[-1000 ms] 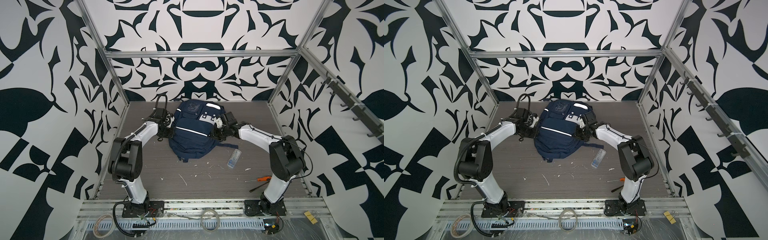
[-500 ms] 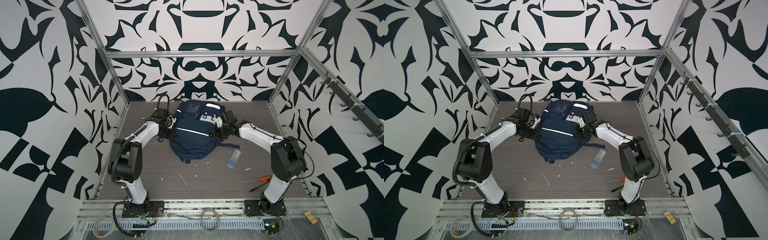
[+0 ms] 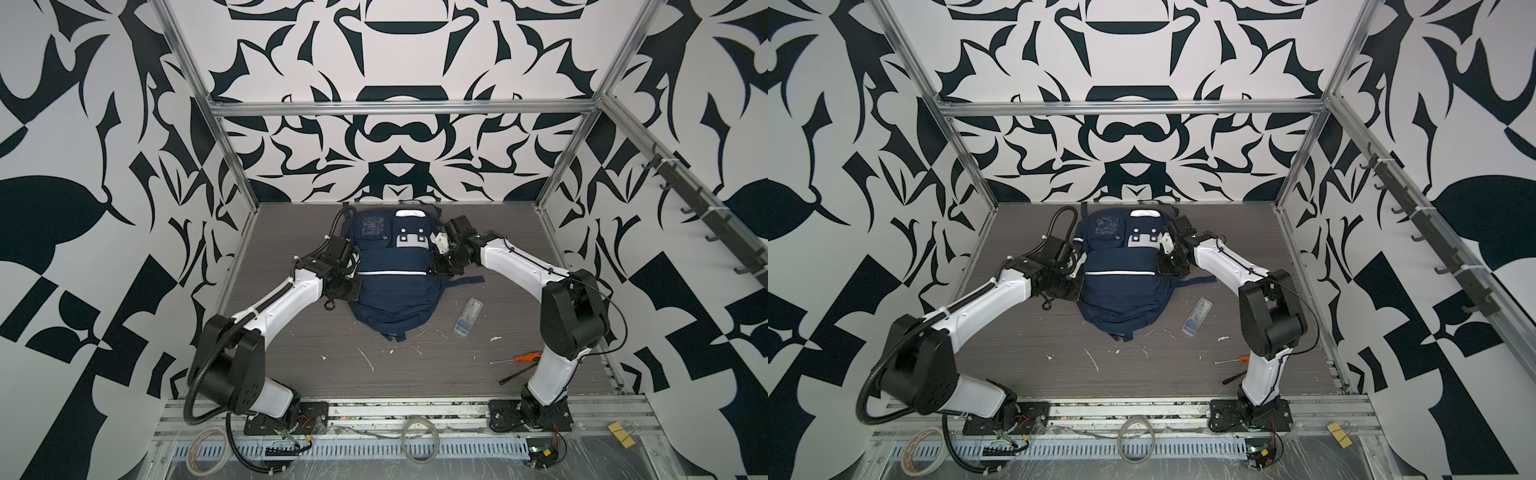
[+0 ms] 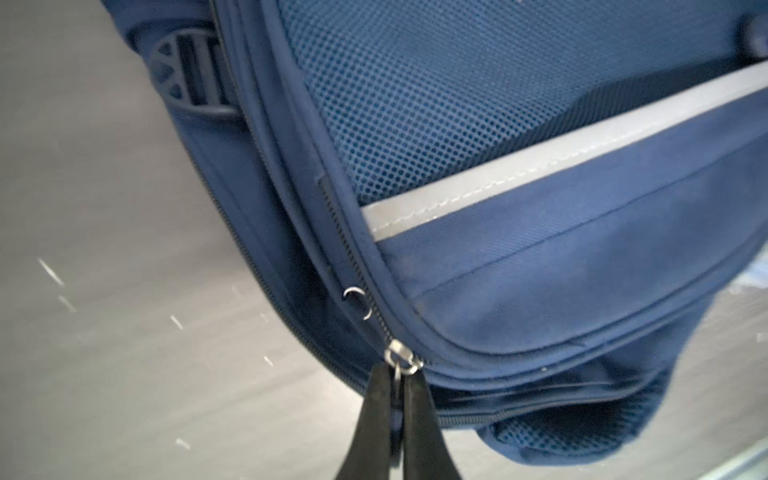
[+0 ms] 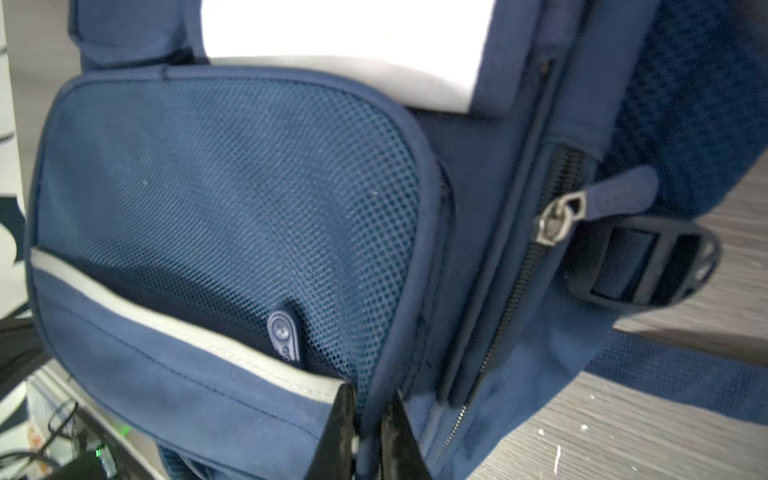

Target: Pack the student bag

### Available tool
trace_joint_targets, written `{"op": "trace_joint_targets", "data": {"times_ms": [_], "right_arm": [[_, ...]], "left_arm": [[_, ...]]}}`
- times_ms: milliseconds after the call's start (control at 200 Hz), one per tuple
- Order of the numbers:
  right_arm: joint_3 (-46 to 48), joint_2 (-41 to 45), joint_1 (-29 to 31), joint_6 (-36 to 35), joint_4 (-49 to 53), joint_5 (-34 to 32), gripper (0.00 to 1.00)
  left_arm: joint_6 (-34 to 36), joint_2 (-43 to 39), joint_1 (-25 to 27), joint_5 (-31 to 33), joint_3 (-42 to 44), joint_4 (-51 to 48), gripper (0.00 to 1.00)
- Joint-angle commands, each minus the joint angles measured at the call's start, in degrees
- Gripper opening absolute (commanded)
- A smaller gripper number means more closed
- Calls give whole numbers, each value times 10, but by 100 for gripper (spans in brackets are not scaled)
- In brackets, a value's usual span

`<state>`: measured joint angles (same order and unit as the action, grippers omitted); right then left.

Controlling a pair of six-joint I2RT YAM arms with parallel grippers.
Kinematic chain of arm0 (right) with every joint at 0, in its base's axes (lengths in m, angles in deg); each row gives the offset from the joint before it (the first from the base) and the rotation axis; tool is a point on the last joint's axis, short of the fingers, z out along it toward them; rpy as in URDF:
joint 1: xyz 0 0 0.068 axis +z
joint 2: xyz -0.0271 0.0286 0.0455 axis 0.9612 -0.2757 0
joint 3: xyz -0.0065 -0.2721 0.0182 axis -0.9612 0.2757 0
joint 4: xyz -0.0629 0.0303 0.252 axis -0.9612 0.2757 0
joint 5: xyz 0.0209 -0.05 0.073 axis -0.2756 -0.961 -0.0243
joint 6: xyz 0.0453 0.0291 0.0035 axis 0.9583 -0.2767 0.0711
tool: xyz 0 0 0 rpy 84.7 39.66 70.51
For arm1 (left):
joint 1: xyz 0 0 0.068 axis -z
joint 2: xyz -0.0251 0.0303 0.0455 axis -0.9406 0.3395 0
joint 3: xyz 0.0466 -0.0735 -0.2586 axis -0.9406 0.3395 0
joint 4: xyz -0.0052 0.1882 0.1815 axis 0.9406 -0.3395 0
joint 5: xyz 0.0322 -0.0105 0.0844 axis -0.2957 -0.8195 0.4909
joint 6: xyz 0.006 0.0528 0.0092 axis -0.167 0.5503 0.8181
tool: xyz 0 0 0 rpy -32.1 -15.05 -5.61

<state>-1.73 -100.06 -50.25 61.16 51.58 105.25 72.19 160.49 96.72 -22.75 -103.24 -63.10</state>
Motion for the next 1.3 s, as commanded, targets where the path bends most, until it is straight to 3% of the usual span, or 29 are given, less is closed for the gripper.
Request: {"op": "trace_joint_targets", "data": {"times_ms": [0, 285, 330, 445, 520, 595, 670, 755, 905, 1000, 1115, 1295], "right_arm": [[-55, -28, -10, -32, -5, -36, 0], [-177, -110, -2, -48, 7, -62, 0], [-186, -114, -2, -45, 10, -58, 4], [-200, -111, -2, -43, 24, -45, 16], [-194, -93, -2, -42, 37, -45, 37], [-165, -58, -2, -38, 38, -56, 55], [-127, -20, -6, -31, 33, -62, 65], [-90, 20, -15, -21, 41, -64, 69], [17, 118, -36, 21, 49, -78, 74], [102, 173, -49, 46, 40, -85, 86], [159, 192, -50, 52, 74, -109, 89], [230, 226, -54, 73, 76, -149, 93]], "left_arm": [[-116, -54, 13, 1, 55, -33, 0], [-209, -73, 23, 5, 100, -61, 0], [-215, -76, 23, 8, 106, -57, 0], [-217, -84, 23, 10, 102, -57, 17], [-223, -86, 24, 3, 99, -57, 33], [-230, -87, 28, 7, 97, -61, 51], [-233, -87, 29, 13, 93, -75, 57], [-224, -86, 31, 19, 77, -91, 59], [-161, -113, 59, 72, 5, -150, 78], [-100, -106, 70, 103, -52, -167, 82], [-34, -78, 71, 49, -82, -122, 84], [-47, -26, 82, -15, -101, -47, 84]]}}
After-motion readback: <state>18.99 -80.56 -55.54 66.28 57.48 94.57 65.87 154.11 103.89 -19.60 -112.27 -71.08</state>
